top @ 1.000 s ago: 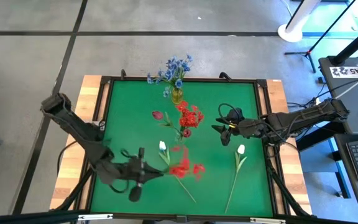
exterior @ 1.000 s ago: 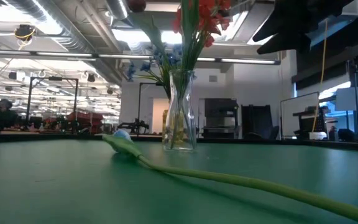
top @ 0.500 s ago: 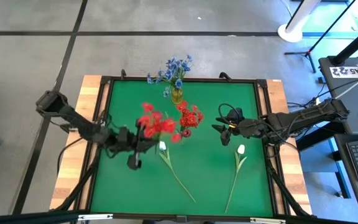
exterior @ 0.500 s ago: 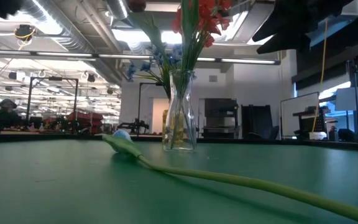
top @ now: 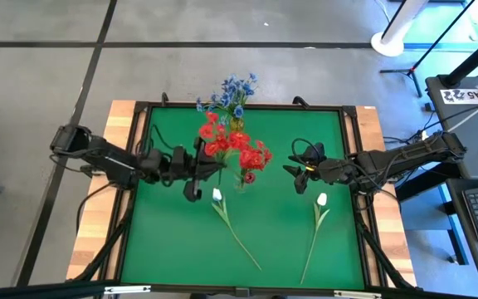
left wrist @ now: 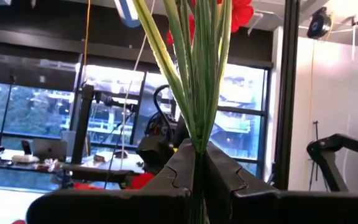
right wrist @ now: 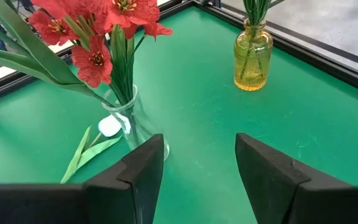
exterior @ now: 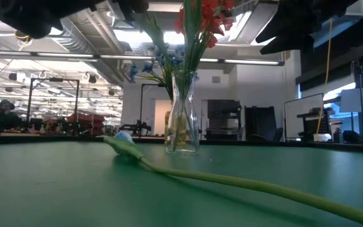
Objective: Sort flowers into vase by color
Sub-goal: Put the red flowers into the transparent vase
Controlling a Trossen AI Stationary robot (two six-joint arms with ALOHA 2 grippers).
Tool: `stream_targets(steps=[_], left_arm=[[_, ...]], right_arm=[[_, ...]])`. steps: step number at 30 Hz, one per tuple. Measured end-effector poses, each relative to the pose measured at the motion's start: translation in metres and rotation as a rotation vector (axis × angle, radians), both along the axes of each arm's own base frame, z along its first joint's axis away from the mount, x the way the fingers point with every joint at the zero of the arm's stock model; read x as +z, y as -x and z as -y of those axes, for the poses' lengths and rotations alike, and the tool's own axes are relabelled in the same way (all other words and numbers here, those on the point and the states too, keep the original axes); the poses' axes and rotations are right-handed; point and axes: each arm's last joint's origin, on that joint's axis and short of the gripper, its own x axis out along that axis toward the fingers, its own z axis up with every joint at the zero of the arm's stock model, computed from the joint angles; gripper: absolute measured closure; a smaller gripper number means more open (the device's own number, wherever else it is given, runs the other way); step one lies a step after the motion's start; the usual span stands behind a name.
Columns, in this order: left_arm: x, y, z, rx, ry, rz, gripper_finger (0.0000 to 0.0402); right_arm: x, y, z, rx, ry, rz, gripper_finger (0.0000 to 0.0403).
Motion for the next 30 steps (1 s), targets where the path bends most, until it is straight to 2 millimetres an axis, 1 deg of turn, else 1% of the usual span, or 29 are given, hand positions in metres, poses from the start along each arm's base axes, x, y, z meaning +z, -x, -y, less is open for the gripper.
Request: stream_targets(steps=[6,13,17,22,30], left_arm=[[-0.009,-0.012,-0.007,0.032,-0.013,-0.013,0.0391],[-0.010,-0.040,-0.006,0.031,-0.043,-0.021,0.0391],[-0.013,-0.052,-0.006,0.090,-0.062,-0.040,0.0391],[-0.019,-0.059,-0.010,0.134,-0.066,-0.064,0.0392],[-0.029,-0.064,-0.018,0.173,-0.058,-0.094,0.0392]], right_arm=[[0.000,0.000,0.000,0.000,0.001,0.000,0.0206],[0.000,0.000,0.000,0.000,0.001,0.000,0.0206],[0.000,0.000,0.000,0.001,0.001,-0.001,0.0206],[0.000,0.000,0.000,0.002,0.000,-0.001,0.0206],[0.000,0.000,0.000,0.003,0.000,-0.002,0.0206]])
